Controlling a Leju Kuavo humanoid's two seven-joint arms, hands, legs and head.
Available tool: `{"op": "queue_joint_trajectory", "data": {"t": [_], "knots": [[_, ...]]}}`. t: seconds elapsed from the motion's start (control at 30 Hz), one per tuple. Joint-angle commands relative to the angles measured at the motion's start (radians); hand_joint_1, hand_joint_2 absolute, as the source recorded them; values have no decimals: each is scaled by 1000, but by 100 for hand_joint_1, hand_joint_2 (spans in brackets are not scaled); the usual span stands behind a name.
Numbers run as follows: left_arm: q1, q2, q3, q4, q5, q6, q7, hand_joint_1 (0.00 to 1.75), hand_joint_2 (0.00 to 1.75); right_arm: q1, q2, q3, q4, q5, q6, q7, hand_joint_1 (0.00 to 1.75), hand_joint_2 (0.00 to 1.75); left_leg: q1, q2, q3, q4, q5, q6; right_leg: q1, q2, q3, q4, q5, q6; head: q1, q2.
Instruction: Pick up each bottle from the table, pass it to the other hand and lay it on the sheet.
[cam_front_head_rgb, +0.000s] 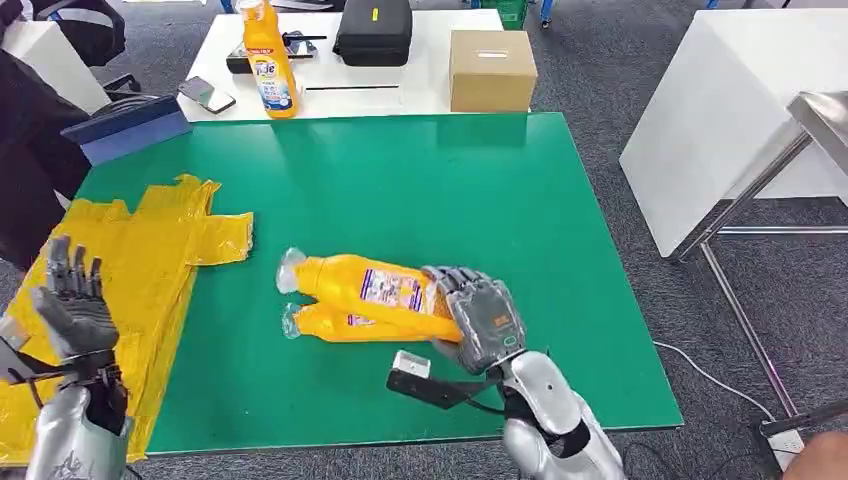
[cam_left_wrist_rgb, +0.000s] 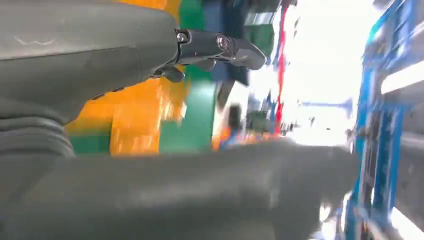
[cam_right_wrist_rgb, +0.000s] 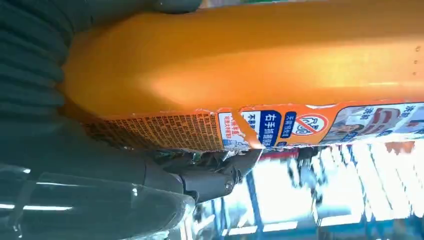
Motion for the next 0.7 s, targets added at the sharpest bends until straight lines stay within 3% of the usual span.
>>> {"op": "queue_joint_trajectory", "data": {"t": [0.03, 0.33, 0.7], "knots": [[-15, -64, -169, -30, 61, 9, 65, 0, 175, -115, 57, -73, 32, -6, -54, -19, 173, 175, -1, -2, -1, 1, 0, -1, 0, -3, 0, 1, -1, -1, 0, 0], [-27, -126, -340, -40, 156, -63, 147, 0, 175, -264, 114, -29, 181, -76, -75, -20, 173, 175, -1, -1, -3, 1, 0, -1, 0, -1, -2, 1, 0, -1, 0, 0], [-106, -132, -449, 14, 261, -63, 176, 0, 175, -520, 285, 106, 766, -156, -186, -26, 173, 175, 0, 4, 0, 0, 0, -2, 0, 3, -1, 2, 1, -1, 0, 0]]}}
